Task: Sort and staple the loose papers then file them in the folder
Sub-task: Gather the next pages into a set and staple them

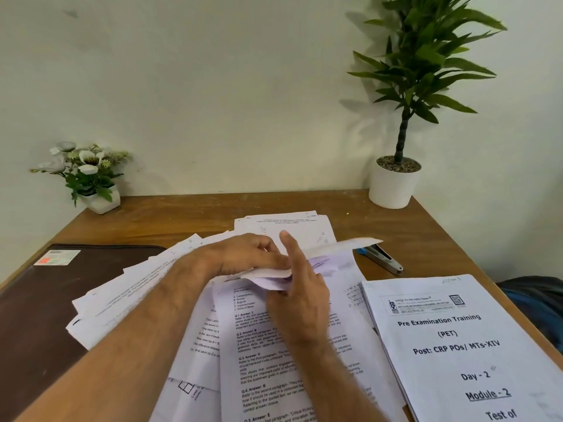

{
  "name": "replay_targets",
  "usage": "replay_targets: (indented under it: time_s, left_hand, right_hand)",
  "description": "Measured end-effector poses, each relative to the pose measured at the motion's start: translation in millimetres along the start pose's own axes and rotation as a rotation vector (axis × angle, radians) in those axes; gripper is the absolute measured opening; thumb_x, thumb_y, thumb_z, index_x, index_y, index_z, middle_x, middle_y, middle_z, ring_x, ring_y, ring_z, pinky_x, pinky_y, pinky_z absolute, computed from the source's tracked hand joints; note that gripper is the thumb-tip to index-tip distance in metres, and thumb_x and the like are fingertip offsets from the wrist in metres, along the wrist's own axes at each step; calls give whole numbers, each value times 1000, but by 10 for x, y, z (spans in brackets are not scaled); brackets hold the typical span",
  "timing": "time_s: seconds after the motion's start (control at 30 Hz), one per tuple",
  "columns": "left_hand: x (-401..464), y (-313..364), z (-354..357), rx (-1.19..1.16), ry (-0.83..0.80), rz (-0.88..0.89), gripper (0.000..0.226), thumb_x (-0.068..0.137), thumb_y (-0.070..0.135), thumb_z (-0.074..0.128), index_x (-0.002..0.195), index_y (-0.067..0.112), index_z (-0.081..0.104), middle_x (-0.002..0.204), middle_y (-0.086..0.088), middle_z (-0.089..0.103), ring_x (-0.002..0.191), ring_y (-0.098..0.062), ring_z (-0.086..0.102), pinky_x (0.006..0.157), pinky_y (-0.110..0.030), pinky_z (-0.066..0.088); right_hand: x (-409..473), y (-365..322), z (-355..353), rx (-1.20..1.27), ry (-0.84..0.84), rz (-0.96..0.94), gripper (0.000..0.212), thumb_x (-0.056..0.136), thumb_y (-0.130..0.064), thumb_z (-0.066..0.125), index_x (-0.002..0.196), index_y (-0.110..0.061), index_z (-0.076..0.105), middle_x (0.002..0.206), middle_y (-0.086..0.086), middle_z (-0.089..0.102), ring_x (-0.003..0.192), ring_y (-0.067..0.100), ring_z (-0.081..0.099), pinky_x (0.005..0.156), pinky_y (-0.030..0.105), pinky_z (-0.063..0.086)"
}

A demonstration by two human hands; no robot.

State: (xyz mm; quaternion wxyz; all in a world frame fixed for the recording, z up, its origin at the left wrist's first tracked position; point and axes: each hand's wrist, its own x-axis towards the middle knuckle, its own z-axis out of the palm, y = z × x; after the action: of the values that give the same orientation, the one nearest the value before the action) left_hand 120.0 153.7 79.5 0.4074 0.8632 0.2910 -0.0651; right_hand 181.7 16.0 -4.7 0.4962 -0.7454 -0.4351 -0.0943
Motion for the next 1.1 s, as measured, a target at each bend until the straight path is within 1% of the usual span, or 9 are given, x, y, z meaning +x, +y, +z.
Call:
replay_targets:
  time_s: [0.13, 0.2, 0.3, 0.4, 0.6, 0.73, 0.87, 1.0, 1.1]
  left_hand:
    - [58, -81, -18, -226, 76, -38, 26, 86, 34, 60, 94, 21, 81, 104, -2, 77, 102, -22, 69, 102, -44, 50]
    - [129, -146, -16, -333, 288, -138, 33, 92, 10, 51, 89, 17, 82, 105, -4, 78, 99, -20, 67, 97, -38, 50]
    - [308, -253, 7, -64, 529, -263, 17, 89, 12, 66, 103, 16, 75, 114, -3, 71, 97, -17, 61, 83, -27, 47]
    - [368, -231, 86, -138, 481, -316, 28, 82, 28, 84, 76, 14, 61, 85, -6, 64, 68, -19, 57, 59, -26, 39]
    - [381, -256, 114, -483, 563, -272, 35, 80, 19, 87, 101, 18, 60, 108, -10, 73, 76, -25, 69, 64, -35, 57]
    - [388, -344, 62, -619, 552, -128, 20, 82, 4, 82, 95, 13, 70, 87, 0, 77, 77, -19, 74, 73, -36, 63]
    - [234, -321, 50, -445, 430, 15, 39, 81, -9, 76, 59, 22, 68, 58, 13, 64, 56, -5, 56, 61, -25, 43]
    - [62, -438, 30, -208, 338, 80, 48, 75, -21, 61, 64, 22, 77, 86, 11, 78, 79, 4, 68, 74, -15, 50]
    - [-62, -485, 64, -166, 347, 86, 46, 75, -22, 63, 69, 21, 80, 96, 16, 75, 92, 11, 65, 72, -3, 46]
  right_hand:
    - [20, 59, 9, 20, 26, 88, 47, 75, -14, 82, 108, -35, 57, 102, -5, 71, 84, 23, 65, 63, 32, 56]
    - [27, 48, -8, 42, -24, 139, 35, 77, -21, 83, 102, -32, 61, 108, -5, 70, 91, 22, 63, 66, 33, 57]
    - [34, 58, -30, 40, -35, 123, 30, 79, -25, 83, 102, -28, 64, 111, -4, 69, 94, 22, 63, 68, 34, 58]
    - [15, 49, -38, 31, -39, 133, 30, 79, -27, 84, 101, -28, 64, 109, -4, 70, 93, 21, 62, 69, 31, 57]
    - [2, 63, -28, 4, -71, 144, 30, 78, -28, 84, 101, -29, 64, 112, -4, 69, 95, 20, 57, 69, 26, 49]
    - [32, 18, -42, -8, -113, 159, 38, 81, -34, 83, 110, -38, 58, 120, -8, 66, 101, 17, 54, 71, 17, 42]
    - [71, -46, -65, 83, -97, 252, 78, 82, -23, 80, 128, -57, 27, 106, -17, 61, 102, 15, 57, 78, 26, 51]
    - [62, -68, -105, 101, -75, 268, 98, 86, -23, 77, 137, -65, 4, 116, -18, 55, 99, 11, 51, 71, 14, 39]
    - [42, -64, -117, 92, -110, 297, 87, 87, -23, 76, 132, -64, 14, 115, -18, 58, 102, 12, 53, 75, 21, 49]
